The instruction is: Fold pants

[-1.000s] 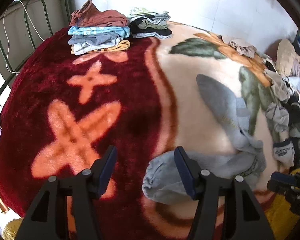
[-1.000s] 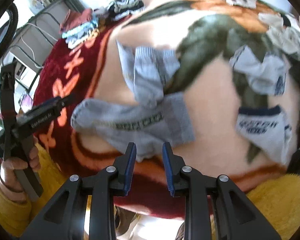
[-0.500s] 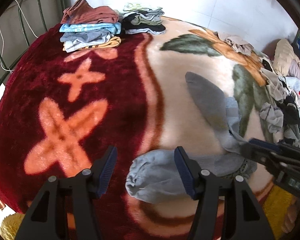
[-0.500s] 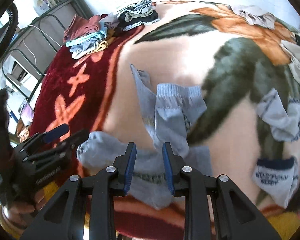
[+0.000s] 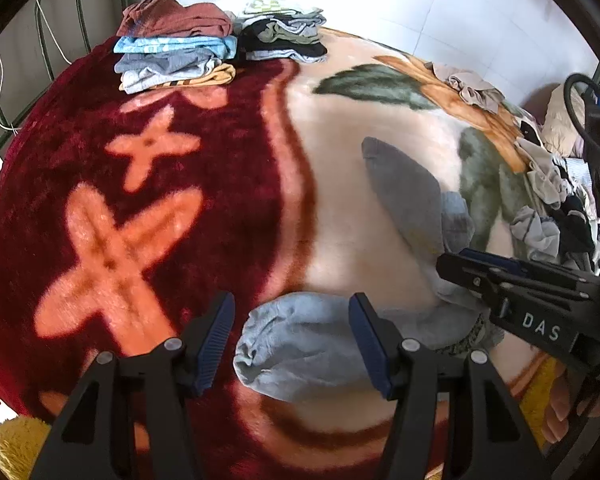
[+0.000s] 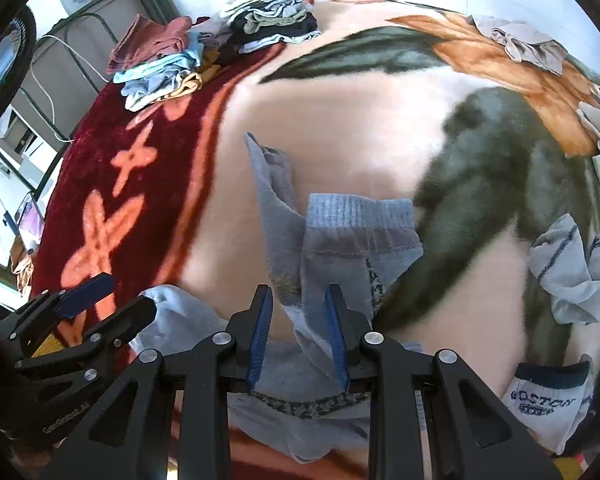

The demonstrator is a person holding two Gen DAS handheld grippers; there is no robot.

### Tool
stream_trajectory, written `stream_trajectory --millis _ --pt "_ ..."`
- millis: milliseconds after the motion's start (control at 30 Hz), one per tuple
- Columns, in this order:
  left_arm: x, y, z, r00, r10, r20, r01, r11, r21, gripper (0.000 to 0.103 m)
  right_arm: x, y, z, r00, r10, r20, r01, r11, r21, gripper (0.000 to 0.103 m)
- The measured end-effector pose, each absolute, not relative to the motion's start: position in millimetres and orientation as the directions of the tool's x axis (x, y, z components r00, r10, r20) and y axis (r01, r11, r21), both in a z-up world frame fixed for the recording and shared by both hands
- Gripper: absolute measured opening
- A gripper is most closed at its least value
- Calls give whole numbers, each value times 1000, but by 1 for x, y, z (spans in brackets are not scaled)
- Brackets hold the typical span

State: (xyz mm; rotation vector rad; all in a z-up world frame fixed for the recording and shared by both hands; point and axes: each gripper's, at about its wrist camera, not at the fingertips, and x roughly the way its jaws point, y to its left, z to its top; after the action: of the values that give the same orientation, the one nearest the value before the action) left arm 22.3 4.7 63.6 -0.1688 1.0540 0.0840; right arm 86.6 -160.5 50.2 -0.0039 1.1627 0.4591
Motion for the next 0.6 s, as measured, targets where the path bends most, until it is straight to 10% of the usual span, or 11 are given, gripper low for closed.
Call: stream_trajectory --millis 600 --pt "18 12 55 490 -33 -871 -167 977 -131 63 109 -170 65 337 339 -878 -282 926 249 28"
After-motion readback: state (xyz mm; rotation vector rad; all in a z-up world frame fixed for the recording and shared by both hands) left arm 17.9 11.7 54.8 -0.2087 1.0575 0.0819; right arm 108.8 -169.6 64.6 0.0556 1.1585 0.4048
